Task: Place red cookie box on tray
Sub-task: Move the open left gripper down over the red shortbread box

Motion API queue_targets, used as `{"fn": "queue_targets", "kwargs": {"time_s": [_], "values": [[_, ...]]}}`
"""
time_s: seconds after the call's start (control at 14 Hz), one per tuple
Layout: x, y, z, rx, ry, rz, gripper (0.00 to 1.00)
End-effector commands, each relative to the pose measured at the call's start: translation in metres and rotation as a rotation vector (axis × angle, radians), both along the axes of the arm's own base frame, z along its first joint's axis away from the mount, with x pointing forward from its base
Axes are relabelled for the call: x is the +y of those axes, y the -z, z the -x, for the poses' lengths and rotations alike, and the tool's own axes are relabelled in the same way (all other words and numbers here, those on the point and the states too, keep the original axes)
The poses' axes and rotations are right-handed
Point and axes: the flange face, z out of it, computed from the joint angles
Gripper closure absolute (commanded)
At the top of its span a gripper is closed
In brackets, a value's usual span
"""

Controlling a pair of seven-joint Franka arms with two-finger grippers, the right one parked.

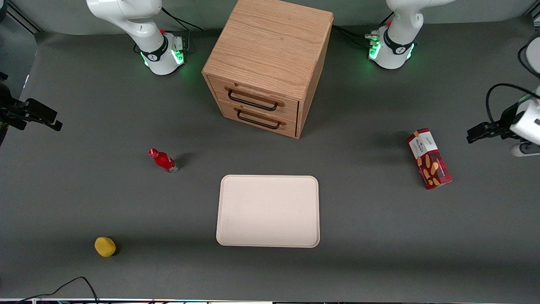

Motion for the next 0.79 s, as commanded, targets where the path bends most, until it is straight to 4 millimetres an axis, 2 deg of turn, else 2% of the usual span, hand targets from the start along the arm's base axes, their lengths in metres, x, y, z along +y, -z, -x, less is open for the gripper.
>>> {"fn": "queue_targets", "kwargs": {"time_s": [0.0, 0.21, 0.5, 0.71], "values": [[0.004, 0.038, 0.012, 0.003, -0.022, 0.01, 0.0], [0.002, 0.069, 0.007, 0.039, -0.07, 0.014, 0.0], [-0.006, 0.106, 0.017, -0.006, -0.108, 0.013, 0.0], [-0.013, 0.132, 0.013, -0.007, -0.128, 0.016, 0.0]]}}
